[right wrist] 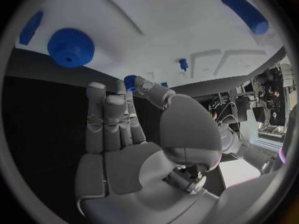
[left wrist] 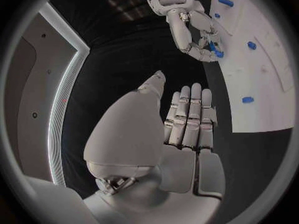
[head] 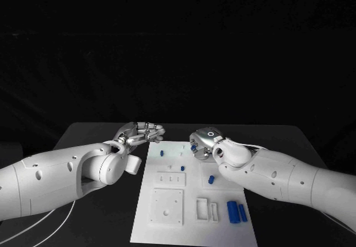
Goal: Assemble the parts on the task board
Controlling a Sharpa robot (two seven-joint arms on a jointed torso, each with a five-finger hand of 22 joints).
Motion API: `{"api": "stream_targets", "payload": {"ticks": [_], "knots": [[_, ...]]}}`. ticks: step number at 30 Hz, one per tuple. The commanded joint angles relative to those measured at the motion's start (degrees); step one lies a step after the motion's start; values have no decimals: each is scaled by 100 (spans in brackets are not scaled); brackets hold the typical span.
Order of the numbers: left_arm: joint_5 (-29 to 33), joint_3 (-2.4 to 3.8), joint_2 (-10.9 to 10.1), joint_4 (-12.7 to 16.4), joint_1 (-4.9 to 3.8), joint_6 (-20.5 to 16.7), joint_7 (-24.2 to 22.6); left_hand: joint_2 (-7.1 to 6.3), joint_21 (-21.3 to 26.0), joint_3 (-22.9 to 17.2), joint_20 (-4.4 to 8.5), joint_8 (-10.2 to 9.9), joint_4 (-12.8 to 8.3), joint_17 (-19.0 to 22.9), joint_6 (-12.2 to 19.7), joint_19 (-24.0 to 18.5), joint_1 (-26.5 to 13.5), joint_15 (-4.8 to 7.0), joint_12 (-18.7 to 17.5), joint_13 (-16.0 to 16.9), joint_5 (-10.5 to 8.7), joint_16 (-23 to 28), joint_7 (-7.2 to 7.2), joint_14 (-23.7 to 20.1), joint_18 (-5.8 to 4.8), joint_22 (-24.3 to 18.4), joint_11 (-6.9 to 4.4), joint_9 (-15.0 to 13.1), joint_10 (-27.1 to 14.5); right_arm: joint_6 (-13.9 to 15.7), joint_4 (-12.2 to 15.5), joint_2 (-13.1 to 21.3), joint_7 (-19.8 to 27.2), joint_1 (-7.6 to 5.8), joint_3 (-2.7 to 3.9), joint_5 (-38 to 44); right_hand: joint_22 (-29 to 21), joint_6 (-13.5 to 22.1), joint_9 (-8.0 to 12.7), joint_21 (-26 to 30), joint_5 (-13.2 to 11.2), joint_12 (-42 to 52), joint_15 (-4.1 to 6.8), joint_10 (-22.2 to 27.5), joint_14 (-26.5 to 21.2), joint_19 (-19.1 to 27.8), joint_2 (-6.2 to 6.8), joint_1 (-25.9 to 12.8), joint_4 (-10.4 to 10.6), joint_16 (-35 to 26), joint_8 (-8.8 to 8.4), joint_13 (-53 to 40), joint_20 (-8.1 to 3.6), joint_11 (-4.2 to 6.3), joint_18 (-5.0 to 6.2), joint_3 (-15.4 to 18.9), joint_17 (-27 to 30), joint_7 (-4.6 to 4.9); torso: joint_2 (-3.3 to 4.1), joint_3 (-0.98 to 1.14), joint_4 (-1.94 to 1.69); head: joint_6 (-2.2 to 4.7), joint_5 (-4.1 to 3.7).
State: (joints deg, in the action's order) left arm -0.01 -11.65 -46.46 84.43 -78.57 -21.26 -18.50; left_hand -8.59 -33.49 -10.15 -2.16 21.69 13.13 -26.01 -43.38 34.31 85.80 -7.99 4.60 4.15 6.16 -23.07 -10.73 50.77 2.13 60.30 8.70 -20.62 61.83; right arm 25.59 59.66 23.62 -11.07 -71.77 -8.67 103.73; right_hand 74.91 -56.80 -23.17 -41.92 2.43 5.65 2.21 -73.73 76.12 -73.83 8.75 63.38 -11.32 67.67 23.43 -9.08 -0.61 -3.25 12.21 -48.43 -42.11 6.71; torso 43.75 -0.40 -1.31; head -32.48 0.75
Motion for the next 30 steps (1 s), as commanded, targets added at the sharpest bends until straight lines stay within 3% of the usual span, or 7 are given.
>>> {"api": "stream_targets", "payload": {"ticks": [1,7,14,20,30], "knots": [[-23,7,21,17,-14,17,-73,0,36,19,-33,-19,22,3,-31,3,76,-27,-25,-6,-31,31,0,20,111,7,24,8,32,162,-89,-84,-13,1,3,268,135,-63,5,-18,37,-2,107,-56,-75,-94,31,39,0,33,27,-5,-62,3,279,-51,6,-12,8,-2,-14,19,-7],[-23,8,38,38,-15,8,-82,4,36,31,-33,-19,31,2,-41,5,92,-26,-26,-4,-31,35,1,25,112,11,21,9,47,205,-209,-215,-29,-12,4,309,133,-67,6,-30,37,-8,107,-59,-76,-93,46,48,10,42,25,-10,-64,4,279,-69,9,-13,29,-19,-59,45,-25],[-29,12,37,66,-26,-10,-126,9,37,39,-33,-20,39,1,-47,7,102,-27,-28,-3,-32,38,2,26,112,13,22,9,53,252,-319,-305,-39,-13,5,299,131,-69,6,-38,37,-13,107,-63,-77,-92,56,51,21,48,24,-13,-65,4,279,-81,12,-13,67,-73,-145,83,-76],[-36,14,15,132,-79,-37,-151,26,36,70,-34,-13,61,4,-81,14,133,-30,-32,-1,-40,60,16,12,115,19,16,7,77,293,-404,-368,-54,-23,6,323,130,-70,6,-46,37,-19,107,-64,-79,-90,67,60,28,53,21,-16,-66,4,279,-96,15,-14,113,-101,-199,109,-98],[-62,15,-25,209,-143,-50,-155,26,40,98,-38,-14,75,7,-98,14,169,-35,-38,0,-39,80,19,-1,118,23,9,8,93,319,-422,-389,-93,-38,11,369,128,-71,7,-54,37,-26,106,-66,-82,-86,83,68,39,59,18,-20,-67,3,279,-113,20,-13,188,-124,-235,132,-89]]}}
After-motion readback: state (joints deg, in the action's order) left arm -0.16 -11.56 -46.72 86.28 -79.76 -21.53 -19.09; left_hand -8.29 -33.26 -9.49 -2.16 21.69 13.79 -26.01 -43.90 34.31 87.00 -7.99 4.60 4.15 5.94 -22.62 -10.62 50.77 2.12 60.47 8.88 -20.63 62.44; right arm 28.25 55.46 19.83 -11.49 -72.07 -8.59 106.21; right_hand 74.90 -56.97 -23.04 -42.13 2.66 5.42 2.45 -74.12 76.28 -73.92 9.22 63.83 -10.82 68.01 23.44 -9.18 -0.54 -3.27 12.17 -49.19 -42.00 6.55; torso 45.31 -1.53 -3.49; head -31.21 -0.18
